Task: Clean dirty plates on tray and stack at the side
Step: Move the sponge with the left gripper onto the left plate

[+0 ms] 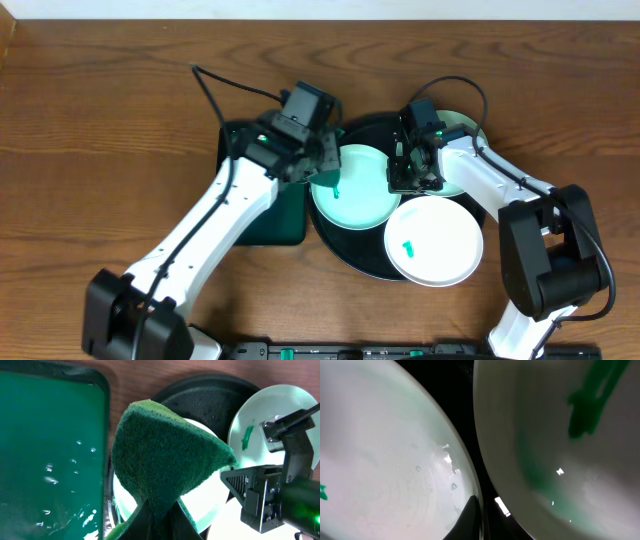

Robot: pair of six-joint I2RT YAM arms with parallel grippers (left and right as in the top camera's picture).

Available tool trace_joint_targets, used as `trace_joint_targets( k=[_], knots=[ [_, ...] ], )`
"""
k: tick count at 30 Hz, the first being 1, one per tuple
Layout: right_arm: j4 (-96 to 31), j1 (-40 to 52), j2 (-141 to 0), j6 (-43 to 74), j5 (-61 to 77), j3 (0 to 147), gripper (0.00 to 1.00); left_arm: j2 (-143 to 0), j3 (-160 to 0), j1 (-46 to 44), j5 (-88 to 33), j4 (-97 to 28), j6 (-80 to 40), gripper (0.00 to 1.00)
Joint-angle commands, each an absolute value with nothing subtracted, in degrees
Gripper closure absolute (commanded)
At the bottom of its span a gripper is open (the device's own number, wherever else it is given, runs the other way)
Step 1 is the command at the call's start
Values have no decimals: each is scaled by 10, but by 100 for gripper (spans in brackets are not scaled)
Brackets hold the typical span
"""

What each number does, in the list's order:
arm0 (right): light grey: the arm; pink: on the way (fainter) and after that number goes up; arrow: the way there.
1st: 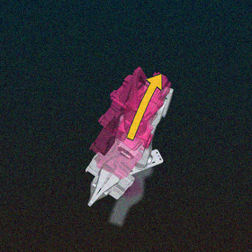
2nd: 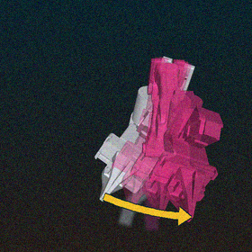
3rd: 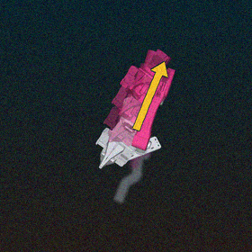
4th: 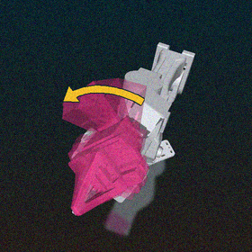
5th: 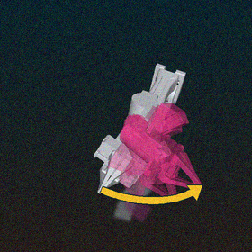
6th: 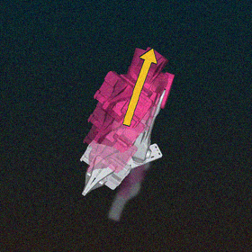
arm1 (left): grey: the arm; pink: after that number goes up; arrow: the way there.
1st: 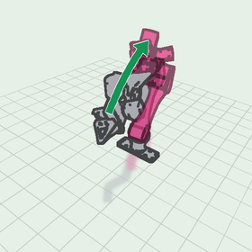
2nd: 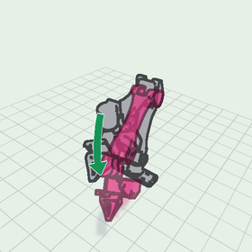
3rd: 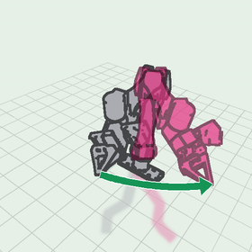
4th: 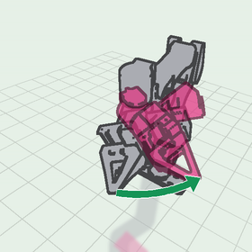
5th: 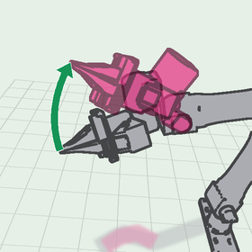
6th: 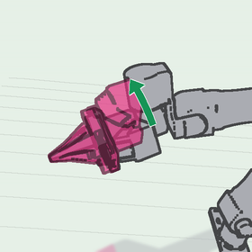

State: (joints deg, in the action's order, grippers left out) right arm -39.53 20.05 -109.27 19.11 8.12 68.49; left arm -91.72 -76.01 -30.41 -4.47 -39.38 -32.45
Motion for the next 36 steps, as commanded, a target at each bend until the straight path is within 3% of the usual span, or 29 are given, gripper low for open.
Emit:
trace_joint_targets(
  k=[1, 23, 24, 28, 30, 33, 36],
  knots=[
    [-403, 197, -1094, 192, 73, 687, 99, -961, -761, -322, -27, -380, -368, 93],
    [-402, 197, -1094, 192, 73, 687, 99, -1106, -761, -335, -19, -359, -389, 93],
    [-401, 197, -1094, 192, 73, 687, 98, -1110, -761, -336, -19, -359, -389, 93],
    [-400, 197, -1094, 192, 73, 687, 75, -1125, -761, -338, -19, -359, -389, 93],
    [-398, 197, -1094, 192, 73, 686, 70, -1131, -761, -338, -19, -359, -389, 93],
    [-395, 199, -1094, 192, 63, 685, 73, -1138, -761, -338, -19, -359, -389, 93],
    [-394, 200, -1094, 192, 60, 684, 85, -1146, -761, -338, -19, -358, -389, 93]
  ],
)
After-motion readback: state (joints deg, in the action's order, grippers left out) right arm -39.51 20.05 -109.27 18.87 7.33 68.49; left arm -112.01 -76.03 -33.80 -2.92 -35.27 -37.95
